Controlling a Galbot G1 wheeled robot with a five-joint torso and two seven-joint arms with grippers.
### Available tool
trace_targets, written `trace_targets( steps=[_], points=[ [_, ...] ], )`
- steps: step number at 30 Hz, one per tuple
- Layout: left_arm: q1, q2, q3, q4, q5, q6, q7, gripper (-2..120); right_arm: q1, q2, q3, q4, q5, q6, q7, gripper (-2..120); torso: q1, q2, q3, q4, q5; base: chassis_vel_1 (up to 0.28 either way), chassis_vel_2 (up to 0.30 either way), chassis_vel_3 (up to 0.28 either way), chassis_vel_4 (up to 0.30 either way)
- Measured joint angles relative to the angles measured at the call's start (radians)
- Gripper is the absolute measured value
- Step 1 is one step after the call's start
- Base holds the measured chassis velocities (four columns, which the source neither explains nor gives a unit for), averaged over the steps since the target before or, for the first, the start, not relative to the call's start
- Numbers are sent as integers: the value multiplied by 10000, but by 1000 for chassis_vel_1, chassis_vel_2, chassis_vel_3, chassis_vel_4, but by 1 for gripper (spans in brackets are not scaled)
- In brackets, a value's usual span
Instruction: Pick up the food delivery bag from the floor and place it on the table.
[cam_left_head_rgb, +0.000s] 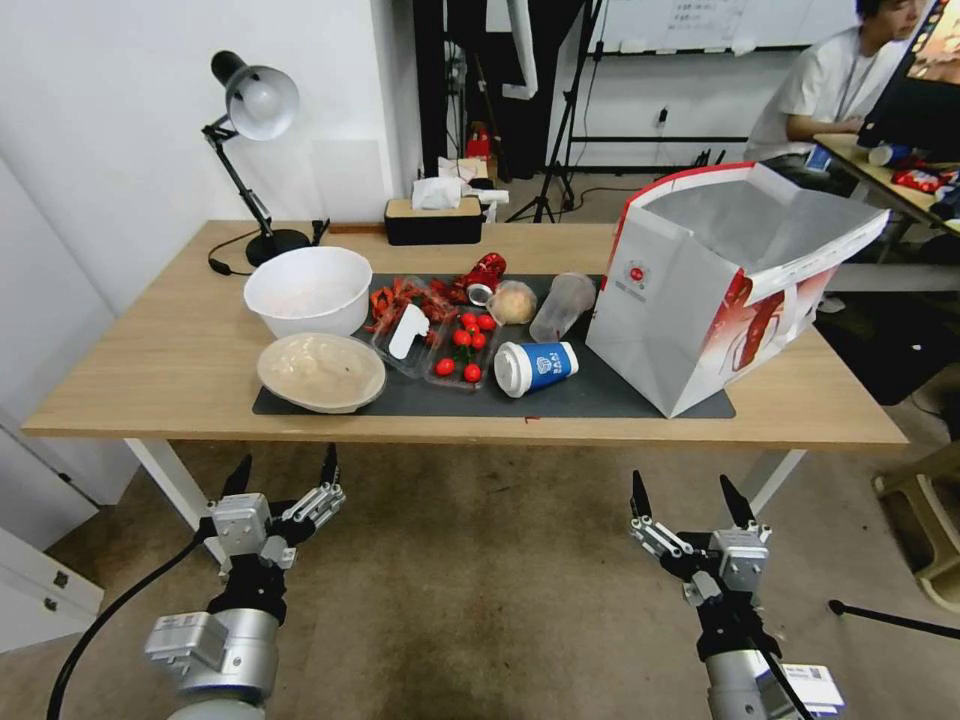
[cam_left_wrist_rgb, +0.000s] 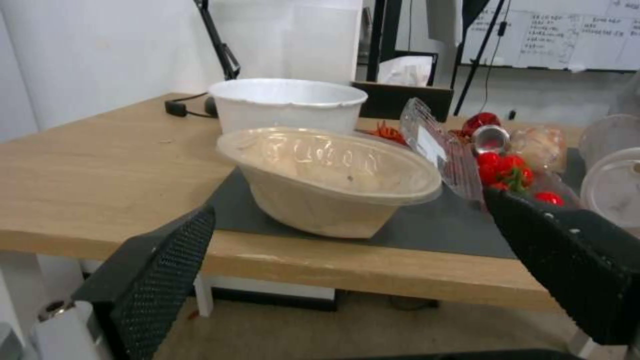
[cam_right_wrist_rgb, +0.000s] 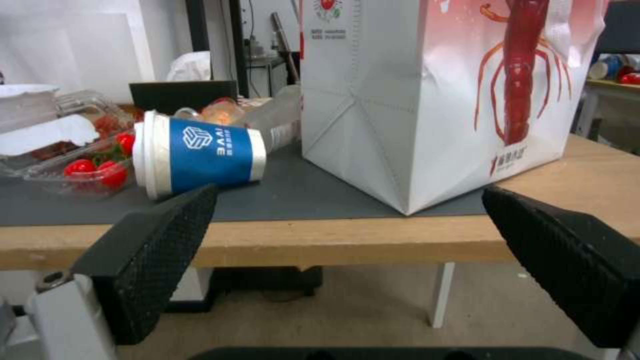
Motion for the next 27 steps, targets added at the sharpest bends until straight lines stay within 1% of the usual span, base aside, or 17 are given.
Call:
trace_targets(
  steps=[7,27],
  points=[
    [5,-13,2,30,-35,13,140,100,81,-30,-9,-13,23,28,-93,100,0,0,0,0,0,0,0,0,0],
    [5,-7,-3,31,-56,27,144,100,84,-46,23,-13,50,35,-112,100,1,0,0,0,0,0,0,0,0]
  ],
)
